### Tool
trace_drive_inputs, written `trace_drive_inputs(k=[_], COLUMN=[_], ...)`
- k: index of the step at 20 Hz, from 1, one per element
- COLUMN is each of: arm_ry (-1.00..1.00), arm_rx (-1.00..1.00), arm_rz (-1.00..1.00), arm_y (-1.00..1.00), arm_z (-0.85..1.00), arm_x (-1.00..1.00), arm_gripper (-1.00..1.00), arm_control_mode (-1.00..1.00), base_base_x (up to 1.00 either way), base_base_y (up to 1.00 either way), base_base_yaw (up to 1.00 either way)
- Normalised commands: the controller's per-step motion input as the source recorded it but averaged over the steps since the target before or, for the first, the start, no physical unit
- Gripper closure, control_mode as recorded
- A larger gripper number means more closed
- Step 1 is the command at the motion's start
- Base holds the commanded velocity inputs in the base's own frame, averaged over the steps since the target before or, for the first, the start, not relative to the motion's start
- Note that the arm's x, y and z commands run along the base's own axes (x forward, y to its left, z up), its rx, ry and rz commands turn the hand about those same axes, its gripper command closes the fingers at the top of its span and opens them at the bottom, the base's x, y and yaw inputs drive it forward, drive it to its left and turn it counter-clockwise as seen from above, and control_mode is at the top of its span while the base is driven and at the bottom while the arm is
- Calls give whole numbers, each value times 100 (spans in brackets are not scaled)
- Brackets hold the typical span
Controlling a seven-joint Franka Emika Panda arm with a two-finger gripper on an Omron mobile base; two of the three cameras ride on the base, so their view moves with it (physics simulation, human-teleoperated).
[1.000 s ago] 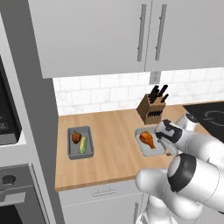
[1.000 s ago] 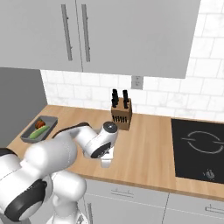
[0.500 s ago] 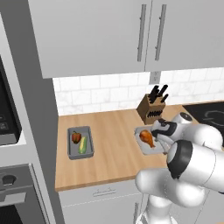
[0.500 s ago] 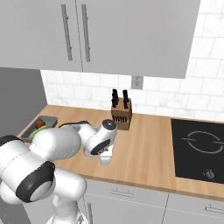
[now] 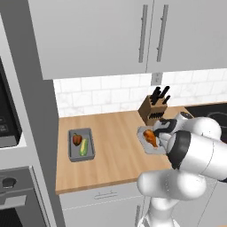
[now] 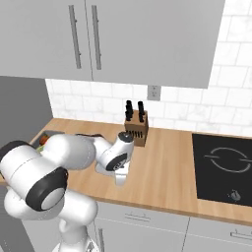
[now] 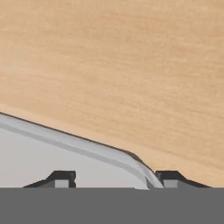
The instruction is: Take the meat container that has the chicken drumstick and place it on the second highest rack of the freezer. Then take the vegetable container that has the corn and bell pepper and place it on the highest rack of the freezer.
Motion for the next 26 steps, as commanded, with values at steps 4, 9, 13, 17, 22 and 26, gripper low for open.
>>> trace_drive_inputs(k=[4, 9, 13, 17, 22, 26], arm_ry=[0, 0, -7, -13, -21, -18], arm_rx=[0, 0, 0, 0, 0, -1], arm_rz=[0, 0, 0, 0, 0, 0], arm_y=[31, 42, 31, 36, 24, 18], arm_z=[-21, -7, 0, 25, 57, 66], arm_x=[-2, -4, -27, -42, -49, -38], arm_gripper=[100, 100, 100, 100, 100, 100], arm_control_mode=[-100, -100, -100, -100, -100, -100], base_base_x=[0, 0, 0, 0, 0, 0], base_base_y=[0, 0, 0, 0, 0, 0], base_base_yaw=[0, 0, 0, 0, 0, 0])
